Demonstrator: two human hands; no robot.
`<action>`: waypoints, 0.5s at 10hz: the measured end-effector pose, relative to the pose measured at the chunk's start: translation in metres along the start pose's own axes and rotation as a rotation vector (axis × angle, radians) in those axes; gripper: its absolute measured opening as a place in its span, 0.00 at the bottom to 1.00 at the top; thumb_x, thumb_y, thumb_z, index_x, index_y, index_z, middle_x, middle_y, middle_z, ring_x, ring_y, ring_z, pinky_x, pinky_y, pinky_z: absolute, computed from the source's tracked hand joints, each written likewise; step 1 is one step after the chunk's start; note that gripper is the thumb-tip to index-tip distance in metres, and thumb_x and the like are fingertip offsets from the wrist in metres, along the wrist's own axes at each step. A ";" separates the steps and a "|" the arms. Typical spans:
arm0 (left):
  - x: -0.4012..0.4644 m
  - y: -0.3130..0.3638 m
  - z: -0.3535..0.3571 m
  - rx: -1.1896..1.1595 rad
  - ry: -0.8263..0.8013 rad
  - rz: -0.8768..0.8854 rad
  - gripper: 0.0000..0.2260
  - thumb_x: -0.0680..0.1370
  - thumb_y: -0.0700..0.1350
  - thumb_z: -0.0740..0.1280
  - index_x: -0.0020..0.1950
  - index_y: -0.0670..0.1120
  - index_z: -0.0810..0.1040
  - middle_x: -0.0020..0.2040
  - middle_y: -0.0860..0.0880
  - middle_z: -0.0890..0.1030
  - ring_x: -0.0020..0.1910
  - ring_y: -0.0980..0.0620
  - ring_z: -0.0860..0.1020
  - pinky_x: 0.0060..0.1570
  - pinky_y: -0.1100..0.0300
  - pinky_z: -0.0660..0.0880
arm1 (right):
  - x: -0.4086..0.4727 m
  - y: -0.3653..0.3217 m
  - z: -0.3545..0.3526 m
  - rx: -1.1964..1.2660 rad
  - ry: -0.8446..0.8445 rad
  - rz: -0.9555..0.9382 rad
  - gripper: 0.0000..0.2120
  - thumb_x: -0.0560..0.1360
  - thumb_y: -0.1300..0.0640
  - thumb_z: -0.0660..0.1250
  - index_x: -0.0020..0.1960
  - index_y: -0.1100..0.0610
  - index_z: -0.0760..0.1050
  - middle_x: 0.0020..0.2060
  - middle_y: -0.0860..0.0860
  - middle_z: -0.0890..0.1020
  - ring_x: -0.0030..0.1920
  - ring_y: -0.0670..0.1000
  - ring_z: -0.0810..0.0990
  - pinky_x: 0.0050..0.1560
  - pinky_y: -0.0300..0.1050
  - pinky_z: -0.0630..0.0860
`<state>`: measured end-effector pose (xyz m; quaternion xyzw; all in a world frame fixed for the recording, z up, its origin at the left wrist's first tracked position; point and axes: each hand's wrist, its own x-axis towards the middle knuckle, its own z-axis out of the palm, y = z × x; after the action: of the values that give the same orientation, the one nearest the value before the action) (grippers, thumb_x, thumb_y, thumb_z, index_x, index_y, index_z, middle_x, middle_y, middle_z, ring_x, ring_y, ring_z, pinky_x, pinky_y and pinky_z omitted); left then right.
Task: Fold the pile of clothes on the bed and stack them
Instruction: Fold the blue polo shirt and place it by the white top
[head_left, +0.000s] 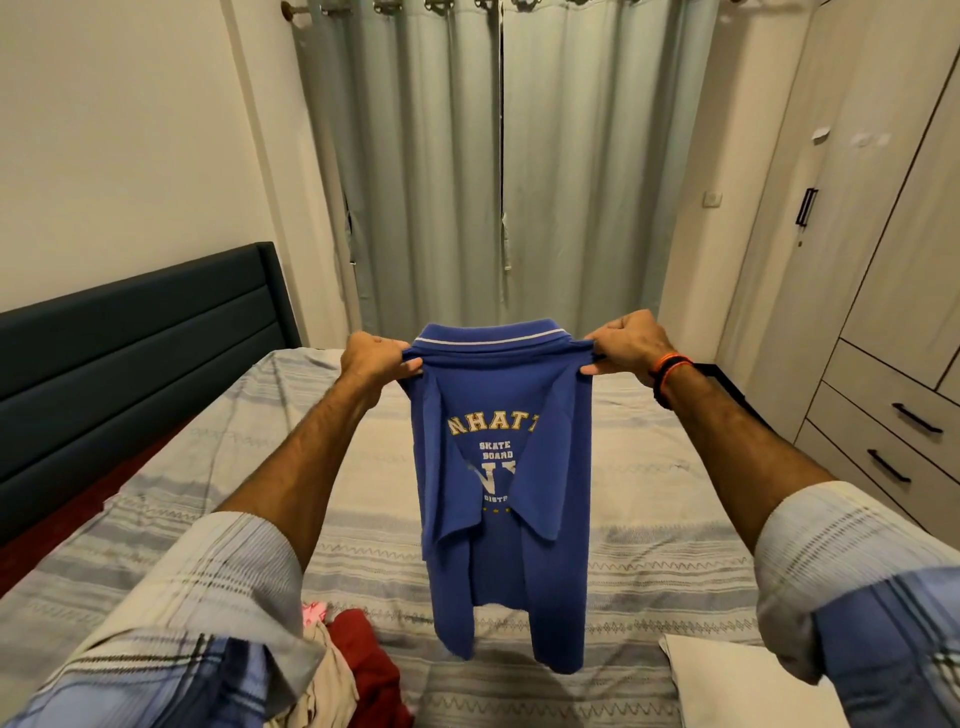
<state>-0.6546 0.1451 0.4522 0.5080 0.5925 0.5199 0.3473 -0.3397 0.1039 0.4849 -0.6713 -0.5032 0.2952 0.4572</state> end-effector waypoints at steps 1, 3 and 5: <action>-0.012 0.006 -0.002 0.094 0.062 0.024 0.05 0.69 0.39 0.77 0.43 0.40 0.85 0.40 0.44 0.84 0.44 0.46 0.83 0.48 0.50 0.82 | -0.003 -0.003 0.000 -0.034 -0.005 -0.015 0.13 0.70 0.70 0.69 0.54 0.72 0.79 0.44 0.60 0.82 0.43 0.55 0.82 0.51 0.52 0.83; -0.028 0.014 0.005 0.509 -0.007 0.318 0.10 0.68 0.32 0.71 0.46 0.43 0.84 0.40 0.47 0.82 0.40 0.50 0.79 0.42 0.60 0.78 | -0.007 0.005 0.006 -0.248 0.061 -0.242 0.12 0.65 0.70 0.72 0.46 0.60 0.86 0.36 0.54 0.84 0.45 0.58 0.84 0.50 0.54 0.83; -0.033 0.016 0.004 0.758 0.002 0.511 0.08 0.71 0.30 0.70 0.47 0.38 0.82 0.47 0.40 0.83 0.47 0.41 0.80 0.46 0.53 0.77 | -0.004 0.014 0.011 -0.501 0.183 -0.495 0.11 0.67 0.70 0.70 0.47 0.61 0.86 0.42 0.59 0.86 0.44 0.57 0.84 0.47 0.41 0.77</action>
<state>-0.6394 0.1138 0.4627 0.7285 0.5969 0.3361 -0.0032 -0.3448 0.1022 0.4670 -0.6441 -0.6641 -0.0180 0.3791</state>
